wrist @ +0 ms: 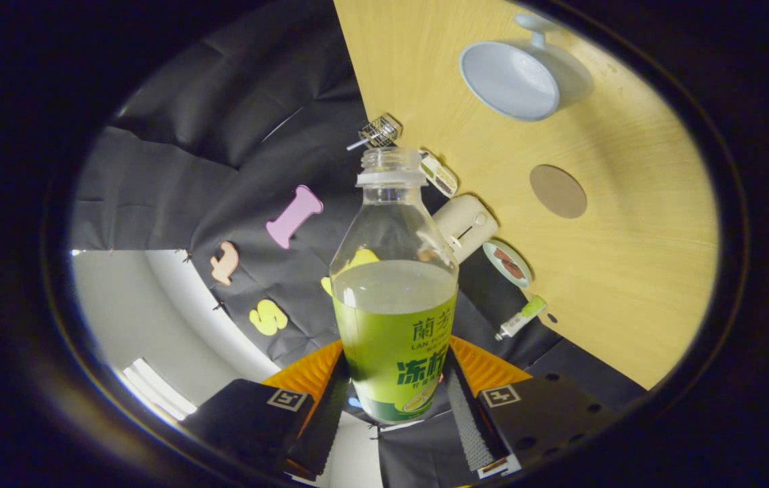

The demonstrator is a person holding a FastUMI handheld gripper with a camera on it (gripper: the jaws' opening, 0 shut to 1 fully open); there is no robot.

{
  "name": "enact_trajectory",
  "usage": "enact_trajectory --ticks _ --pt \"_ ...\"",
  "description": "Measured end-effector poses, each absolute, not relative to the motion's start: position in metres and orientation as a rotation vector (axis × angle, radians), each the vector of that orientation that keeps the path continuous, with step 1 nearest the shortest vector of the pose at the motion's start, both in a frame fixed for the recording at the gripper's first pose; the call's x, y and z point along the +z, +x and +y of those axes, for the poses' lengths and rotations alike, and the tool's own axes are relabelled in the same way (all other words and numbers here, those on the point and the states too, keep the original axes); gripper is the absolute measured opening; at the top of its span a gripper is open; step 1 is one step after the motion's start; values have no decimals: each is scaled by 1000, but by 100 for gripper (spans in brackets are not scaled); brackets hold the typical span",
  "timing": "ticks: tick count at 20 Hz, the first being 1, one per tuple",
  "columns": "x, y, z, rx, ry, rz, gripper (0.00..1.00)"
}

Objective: Take the bottle from table, then pour the juice into the cup, finally place the bottle on the coaster

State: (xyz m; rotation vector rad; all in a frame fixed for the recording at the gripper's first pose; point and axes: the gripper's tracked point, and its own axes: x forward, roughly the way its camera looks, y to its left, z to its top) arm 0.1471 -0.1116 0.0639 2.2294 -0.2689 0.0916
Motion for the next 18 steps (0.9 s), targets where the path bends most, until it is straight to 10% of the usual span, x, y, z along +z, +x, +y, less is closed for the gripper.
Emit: enact_trajectory --ticks 18 --pt "66 136 -111 88 2179 -305 78"
